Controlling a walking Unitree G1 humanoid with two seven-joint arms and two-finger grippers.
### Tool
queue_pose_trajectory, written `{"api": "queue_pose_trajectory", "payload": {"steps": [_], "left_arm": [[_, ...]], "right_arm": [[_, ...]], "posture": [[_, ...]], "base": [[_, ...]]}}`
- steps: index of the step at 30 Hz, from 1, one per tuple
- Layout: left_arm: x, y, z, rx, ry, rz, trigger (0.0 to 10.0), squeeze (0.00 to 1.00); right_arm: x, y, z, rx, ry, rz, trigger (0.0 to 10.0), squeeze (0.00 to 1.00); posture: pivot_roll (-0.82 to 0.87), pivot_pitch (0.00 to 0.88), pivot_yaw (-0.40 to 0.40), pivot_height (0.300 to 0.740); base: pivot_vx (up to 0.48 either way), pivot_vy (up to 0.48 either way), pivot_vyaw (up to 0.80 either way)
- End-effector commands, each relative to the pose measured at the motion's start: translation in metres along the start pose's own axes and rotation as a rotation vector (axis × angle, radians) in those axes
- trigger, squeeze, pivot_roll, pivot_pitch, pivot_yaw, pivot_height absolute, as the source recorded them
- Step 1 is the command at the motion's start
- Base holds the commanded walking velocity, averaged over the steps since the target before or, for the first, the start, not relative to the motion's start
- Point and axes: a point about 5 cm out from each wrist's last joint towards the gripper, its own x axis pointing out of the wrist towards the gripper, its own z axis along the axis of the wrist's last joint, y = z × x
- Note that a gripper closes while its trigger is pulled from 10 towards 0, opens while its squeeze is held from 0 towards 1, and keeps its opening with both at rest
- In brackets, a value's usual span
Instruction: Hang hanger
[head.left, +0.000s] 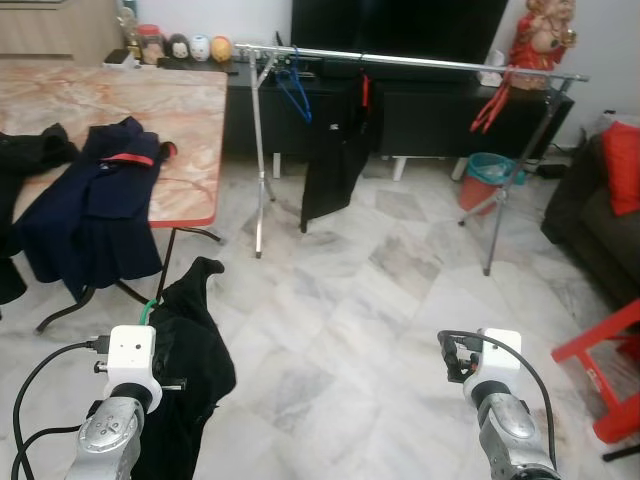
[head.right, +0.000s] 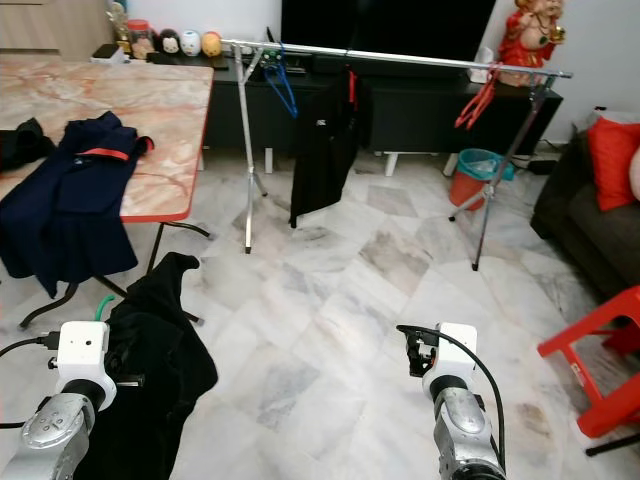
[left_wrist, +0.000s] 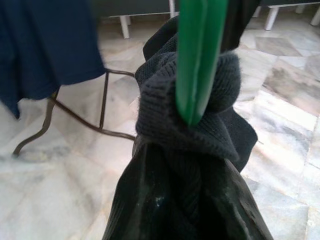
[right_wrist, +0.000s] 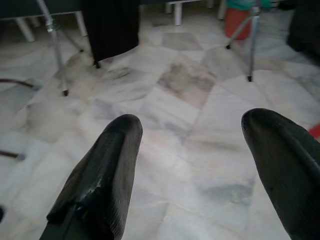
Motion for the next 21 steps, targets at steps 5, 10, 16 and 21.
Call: {"api": "queue_pose_trajectory", "payload": {"steps": [5, 10, 16, 21], "left_arm": [[0.0045, -0.0031, 0.0063, 0.022, -0.024, -0.005, 10.0, 0.00], [0.0077, -0.0032, 0.0083, 0.028, -0.024, -0.006, 10.0, 0.00], [0.0116, -0.0035, 0.0098, 0.034, -0.023, -0.004, 10.0, 0.00], [0.0115, -0.0054, 0.0086, 0.030, -0.023, -0.004, 10.0, 0.00]], "right_arm": [[0.0039, -0.0033, 0.0124, -0.008, -0.051, -0.026, 10.0, 0.00], [0.0053, -0.0013, 0.0138, 0.024, -0.051, -0.023, 10.0, 0.00], [0.0071, 0.0008, 0.0157, 0.008, -0.048, -0.019, 10.0, 0.00], [0.0073, 0.0023, 0.0155, -0.004, -0.047, -0.014, 10.0, 0.00]], "posture": [[0.14, 0.000, -0.058, 0.740], [0.13, 0.000, -0.049, 0.740], [0.13, 0.000, -0.051, 0.740], [0.12, 0.000, -0.059, 0.740]], "base": [[0.000, -0.331, 0.47], [0.000, -0.358, 0.29], [0.000, -0.381, 0.00], [0.000, -0.383, 0.00]]}}
